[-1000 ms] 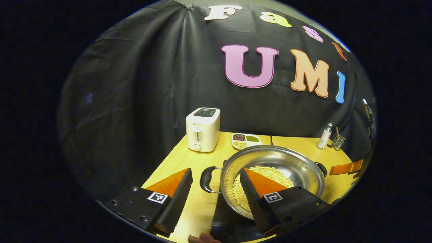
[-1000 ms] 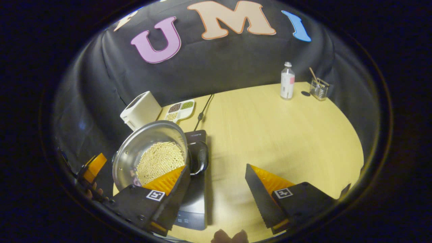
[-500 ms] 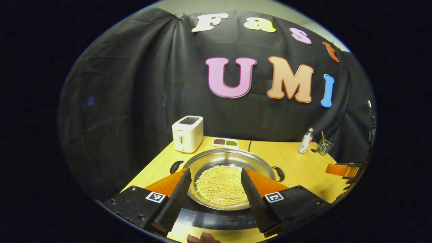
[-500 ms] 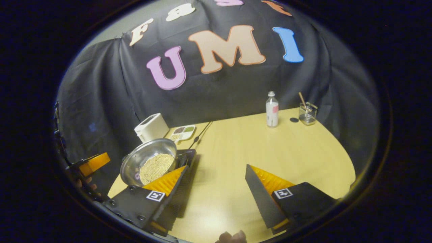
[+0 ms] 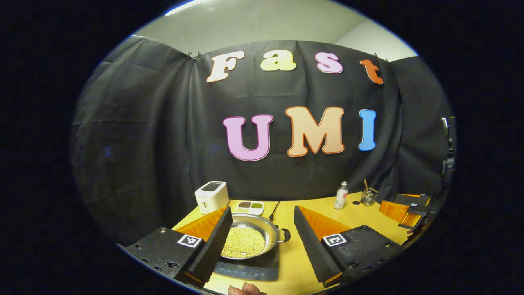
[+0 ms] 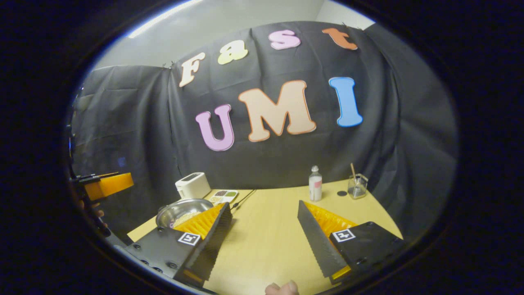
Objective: First push the handle of the pot to place it horizontally, then grasp the pot with both hands and set it on the induction cooktop.
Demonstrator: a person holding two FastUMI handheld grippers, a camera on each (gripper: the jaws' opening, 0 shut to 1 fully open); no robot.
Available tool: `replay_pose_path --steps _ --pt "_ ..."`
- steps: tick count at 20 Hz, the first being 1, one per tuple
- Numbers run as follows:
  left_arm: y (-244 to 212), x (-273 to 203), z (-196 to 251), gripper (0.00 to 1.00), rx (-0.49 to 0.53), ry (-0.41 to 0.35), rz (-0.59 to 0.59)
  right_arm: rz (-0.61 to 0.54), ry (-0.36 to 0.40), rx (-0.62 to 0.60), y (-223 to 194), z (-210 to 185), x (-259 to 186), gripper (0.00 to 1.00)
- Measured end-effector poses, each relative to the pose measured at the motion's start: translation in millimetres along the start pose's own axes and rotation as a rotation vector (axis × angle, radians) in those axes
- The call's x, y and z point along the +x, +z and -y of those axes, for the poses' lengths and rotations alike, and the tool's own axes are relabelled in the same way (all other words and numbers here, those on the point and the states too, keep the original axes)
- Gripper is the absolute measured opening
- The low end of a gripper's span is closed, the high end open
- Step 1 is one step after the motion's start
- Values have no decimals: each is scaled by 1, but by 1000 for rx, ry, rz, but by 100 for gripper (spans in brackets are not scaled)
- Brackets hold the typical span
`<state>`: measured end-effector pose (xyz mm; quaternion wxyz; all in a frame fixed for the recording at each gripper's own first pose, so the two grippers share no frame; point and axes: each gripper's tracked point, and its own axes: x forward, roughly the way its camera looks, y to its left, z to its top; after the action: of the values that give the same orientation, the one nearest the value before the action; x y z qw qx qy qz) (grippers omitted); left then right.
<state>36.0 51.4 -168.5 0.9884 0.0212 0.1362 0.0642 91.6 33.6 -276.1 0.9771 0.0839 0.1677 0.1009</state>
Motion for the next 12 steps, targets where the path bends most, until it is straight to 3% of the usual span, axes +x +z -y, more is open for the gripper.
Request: replay_pose_path --steps 1,7,12 --pt "10 -3 6 92 -8 -7 16 27 -7 -20 11 4 -5 92" --pt "72 -24 23 92 -28 -48 129 111 -16 -58 71 0 -34 92" --pt "91 -54 18 91 -36 -60 150 164 7 -74 114 -32 -63 92"
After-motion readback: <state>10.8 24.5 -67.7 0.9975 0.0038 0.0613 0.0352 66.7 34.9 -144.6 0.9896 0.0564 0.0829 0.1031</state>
